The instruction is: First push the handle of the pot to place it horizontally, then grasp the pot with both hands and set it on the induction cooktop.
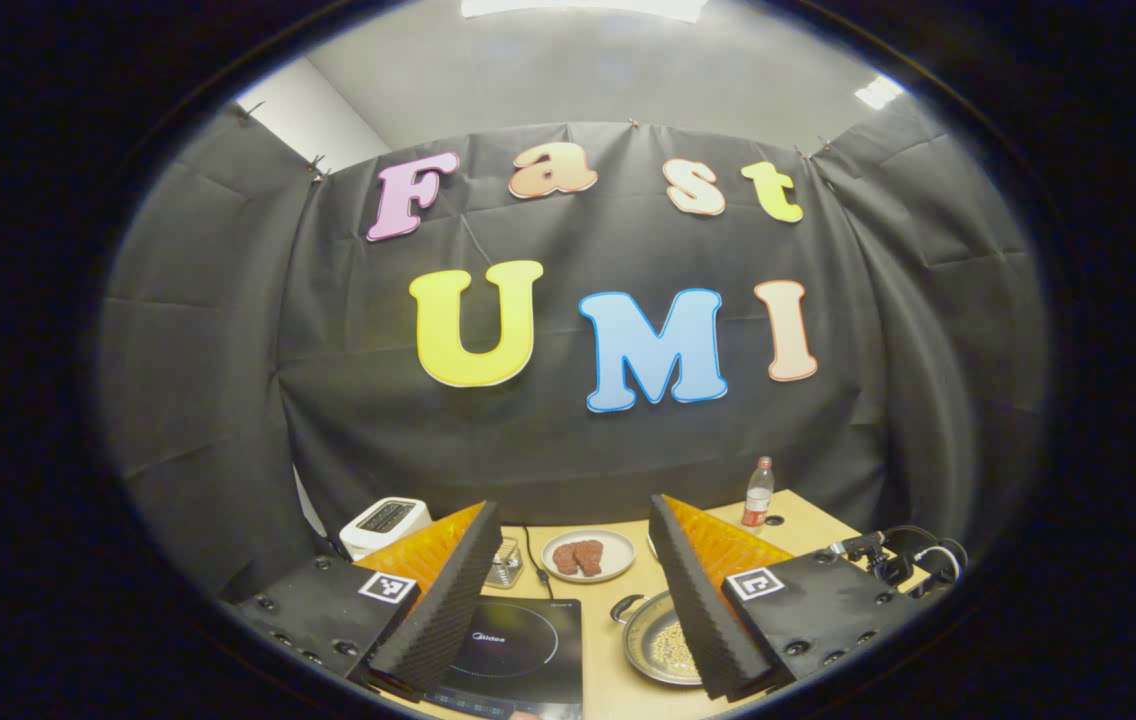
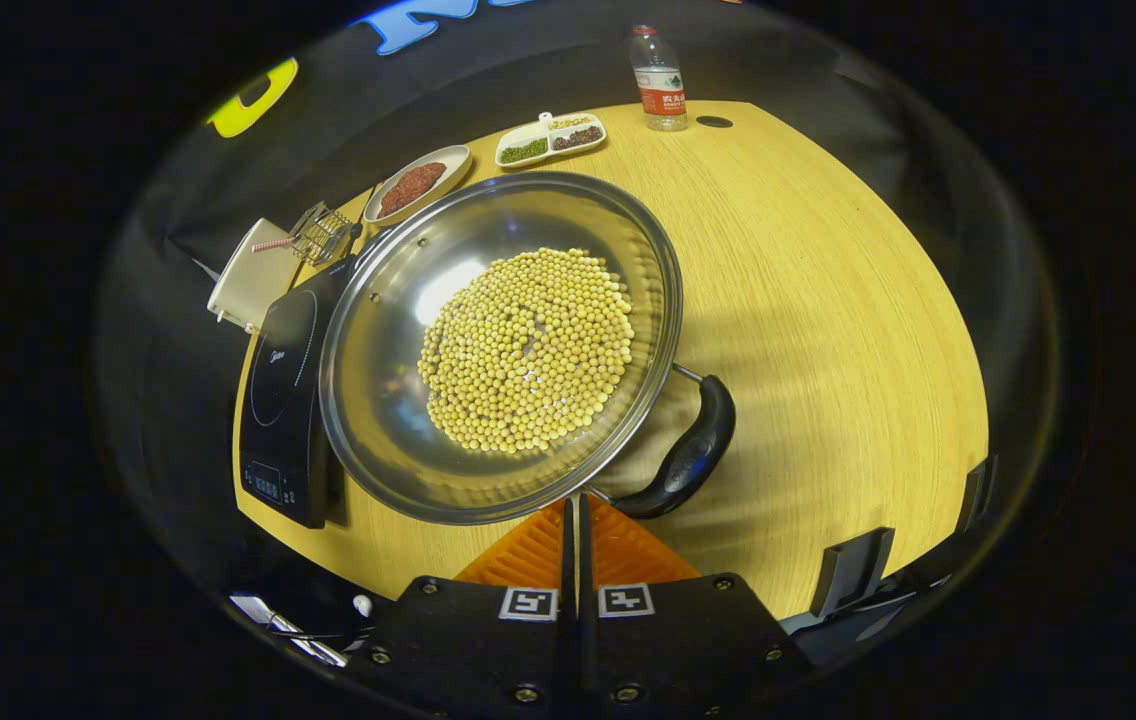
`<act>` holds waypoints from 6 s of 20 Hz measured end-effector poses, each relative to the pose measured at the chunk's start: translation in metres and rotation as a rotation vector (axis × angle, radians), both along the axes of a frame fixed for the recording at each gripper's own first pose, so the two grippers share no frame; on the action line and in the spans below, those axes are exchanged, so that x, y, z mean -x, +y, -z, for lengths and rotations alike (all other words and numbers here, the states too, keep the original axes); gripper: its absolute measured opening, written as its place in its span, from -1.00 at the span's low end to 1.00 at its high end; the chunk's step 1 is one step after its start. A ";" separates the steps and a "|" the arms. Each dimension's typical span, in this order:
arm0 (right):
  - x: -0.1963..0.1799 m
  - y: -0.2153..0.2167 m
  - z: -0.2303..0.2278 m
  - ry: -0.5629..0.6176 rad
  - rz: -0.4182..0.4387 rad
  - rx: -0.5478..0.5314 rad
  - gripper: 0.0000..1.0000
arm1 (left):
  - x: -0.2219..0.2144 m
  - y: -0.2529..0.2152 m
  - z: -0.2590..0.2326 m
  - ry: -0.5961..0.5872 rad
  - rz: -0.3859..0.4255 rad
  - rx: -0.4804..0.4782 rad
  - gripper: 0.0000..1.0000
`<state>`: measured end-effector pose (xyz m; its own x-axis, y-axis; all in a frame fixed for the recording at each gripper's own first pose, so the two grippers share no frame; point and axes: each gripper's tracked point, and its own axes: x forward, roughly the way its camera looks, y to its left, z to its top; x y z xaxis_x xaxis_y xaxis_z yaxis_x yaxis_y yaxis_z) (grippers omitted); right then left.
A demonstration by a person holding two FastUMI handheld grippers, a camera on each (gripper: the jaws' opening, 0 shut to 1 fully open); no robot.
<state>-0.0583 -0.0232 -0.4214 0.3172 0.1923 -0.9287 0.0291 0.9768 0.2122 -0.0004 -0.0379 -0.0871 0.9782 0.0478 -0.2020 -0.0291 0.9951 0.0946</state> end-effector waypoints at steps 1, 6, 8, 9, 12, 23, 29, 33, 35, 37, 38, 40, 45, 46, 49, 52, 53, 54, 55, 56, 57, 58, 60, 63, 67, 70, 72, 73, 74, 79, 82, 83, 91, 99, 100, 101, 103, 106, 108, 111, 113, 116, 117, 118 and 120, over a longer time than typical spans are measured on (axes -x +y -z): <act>-0.003 -0.004 -0.001 -0.002 -0.005 0.003 -0.99 | 0.000 -0.004 0.001 0.002 -0.001 0.000 0.90; -0.015 -0.025 -0.001 -0.013 -0.025 0.026 -0.99 | -0.002 -0.023 -0.001 0.003 -0.006 -0.010 0.90; -0.021 -0.034 0.000 -0.017 -0.040 0.036 -0.99 | -0.002 -0.029 0.004 0.014 -0.016 -0.008 0.90; -0.024 -0.038 0.000 -0.019 -0.045 0.041 -0.99 | -0.001 -0.031 0.006 0.017 -0.021 -0.009 0.90; -0.033 -0.050 0.002 -0.020 -0.056 0.056 -0.99 | -0.001 -0.041 0.002 0.009 -0.031 -0.015 0.95; -0.066 -0.084 0.005 -0.030 -0.085 0.118 -0.99 | -0.004 -0.051 -0.003 -0.018 -0.043 -0.019 0.90; -0.087 -0.096 0.006 -0.032 -0.077 0.178 -0.99 | -0.019 -0.035 0.014 0.005 -0.021 0.004 0.90; -0.097 -0.097 0.006 -0.033 -0.066 0.205 -0.99 | -0.029 -0.024 0.029 0.027 -0.005 0.014 0.94; -0.095 -0.100 0.004 -0.040 -0.059 0.220 -0.99 | -0.033 -0.024 0.041 0.048 0.016 0.023 0.98; -0.093 -0.106 0.001 -0.055 -0.038 0.238 -0.99 | -0.037 -0.024 0.054 0.076 0.035 0.039 1.00; -0.089 -0.110 -0.003 -0.066 -0.029 0.244 -0.99 | -0.039 -0.025 0.062 0.087 0.043 0.046 1.00; -0.086 -0.118 -0.013 -0.106 -0.005 0.258 -0.89 | -0.045 -0.030 0.075 0.111 0.067 0.057 1.00; -0.078 -0.112 -0.058 -0.259 0.043 0.202 0.73 | -0.055 -0.043 0.127 0.224 0.145 0.085 0.90; -0.080 -0.112 -0.061 -0.298 0.047 0.205 0.99 | -0.057 -0.043 0.140 0.256 0.153 0.093 0.90; -0.083 -0.101 -0.081 -0.391 0.033 0.198 0.97 | -0.057 -0.045 0.188 0.368 0.158 0.129 0.95; -0.086 -0.089 -0.084 -0.419 0.014 0.185 0.98 | -0.057 -0.042 0.237 0.476 0.149 0.141 0.96; -0.087 -0.086 -0.082 -0.415 0.008 0.184 0.98 | -0.058 -0.042 0.247 0.499 0.149 0.144 0.96; -0.088 -0.083 -0.079 -0.410 0.003 0.185 0.97 | -0.060 -0.044 0.257 0.516 0.150 0.147 0.92; -0.090 -0.081 -0.077 -0.406 0.001 0.188 0.97 | -0.064 -0.045 0.264 0.526 0.153 0.144 0.95; -0.090 -0.080 -0.072 -0.398 0.001 0.188 0.98 | -0.068 -0.046 0.271 0.536 0.155 0.140 0.95; -0.092 -0.079 -0.069 -0.391 0.004 0.188 0.98 | -0.067 -0.047 0.278 0.548 0.157 0.136 0.95; -0.094 -0.078 -0.065 -0.385 0.008 0.188 0.99 | -0.070 -0.046 0.285 0.559 0.156 0.134 0.99; -0.099 -0.079 -0.059 -0.374 0.023 0.188 0.98 | -0.075 -0.045 0.304 0.587 0.153 0.132 0.95; -0.108 -0.082 -0.051 -0.358 0.043 0.193 0.98 | -0.081 -0.041 0.323 0.625 0.148 0.127 0.95; -0.121 -0.086 -0.039 -0.343 0.059 0.201 0.98 | -0.085 -0.040 0.352 0.678 0.150 0.122 0.95; -0.131 -0.087 -0.029 -0.333 0.070 0.207 0.99 | -0.087 -0.039 0.370 0.708 0.148 0.118 0.95; -0.137 -0.088 -0.024 -0.330 0.079 0.211 0.98 | -0.090 -0.041 0.378 0.723 0.142 0.130 0.99; -0.139 -0.089 -0.020 -0.324 0.081 0.217 0.99 | -0.093 -0.041 0.383 0.727 0.140 0.135 0.99; -0.141 -0.090 -0.016 -0.317 0.083 0.227 0.98 | -0.096 -0.041 0.388 0.729 0.141 0.136 0.99; -0.149 -0.096 0.002 -0.306 0.107 0.260 0.98 | -0.108 -0.039 0.401 0.728 0.140 0.124 0.97; -0.147 -0.097 0.015 -0.284 0.124 0.266 0.81 | -0.108 -0.039 0.413 0.742 0.136 0.123 0.73; -0.147 -0.097 0.019 -0.277 0.127 0.270 0.72 | -0.108 -0.039 0.415 0.743 0.135 0.123 0.70; -0.149 -0.094 0.025 -0.255 0.157 0.261 0.25 | -0.108 -0.043 0.418 0.731 0.159 0.114 0.29; -0.147 -0.090 0.022 -0.227 0.171 0.230 0.07 | -0.108 -0.041 0.415 0.727 0.165 0.088 0.19; -0.146 -0.088 0.023 -0.224 0.176 0.223 0.07 | -0.108 -0.041 0.414 0.727 0.160 0.091 0.12; -0.145 -0.088 0.022 -0.223 0.177 0.217 0.07 | -0.108 -0.040 0.411 0.724 0.159 0.089 0.12; -0.142 -0.085 0.020 -0.224 0.177 0.214 0.07 | -0.109 -0.037 0.406 0.716 0.162 0.081 0.12; -0.138 -0.084 0.005 -0.232 0.183 0.213 0.07 | -0.109 -0.035 0.396 0.705 0.166 0.089 0.12; -0.135 -0.081 -0.005 -0.235 0.184 0.217 0.07 | -0.107 -0.033 0.386 0.696 0.169 0.093 0.12; -0.129 -0.076 -0.012 -0.240 0.183 0.219 0.06 | -0.103 -0.029 0.372 0.688 0.172 0.106 0.12; -0.124 -0.071 -0.021 -0.236 0.181 0.225 0.06 | -0.100 -0.023 0.365 0.686 0.175 0.108 0.19; -0.117 -0.061 -0.030 -0.226 0.178 0.238 0.06 | -0.094 -0.012 0.356 0.690 0.176 0.120 0.12; -0.116 -0.057 -0.035 -0.226 0.175 0.242 0.06 | -0.093 -0.008 0.353 0.688 0.177 0.121 0.12; -0.115 -0.054 -0.038 -0.227 0.175 0.245 0.06 | -0.093 -0.004 0.350 0.687 0.177 0.123 0.12; -0.112 -0.045 -0.045 -0.227 0.174 0.253 0.06 | -0.091 0.004 0.345 0.686 0.179 0.131 0.19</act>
<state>0.0541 -0.0683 -0.3767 0.5280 -0.1086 -0.8423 0.1788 0.9838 -0.0148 0.0902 -0.0337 -0.4318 0.6192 -0.1680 -0.7670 0.1586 0.9835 -0.0874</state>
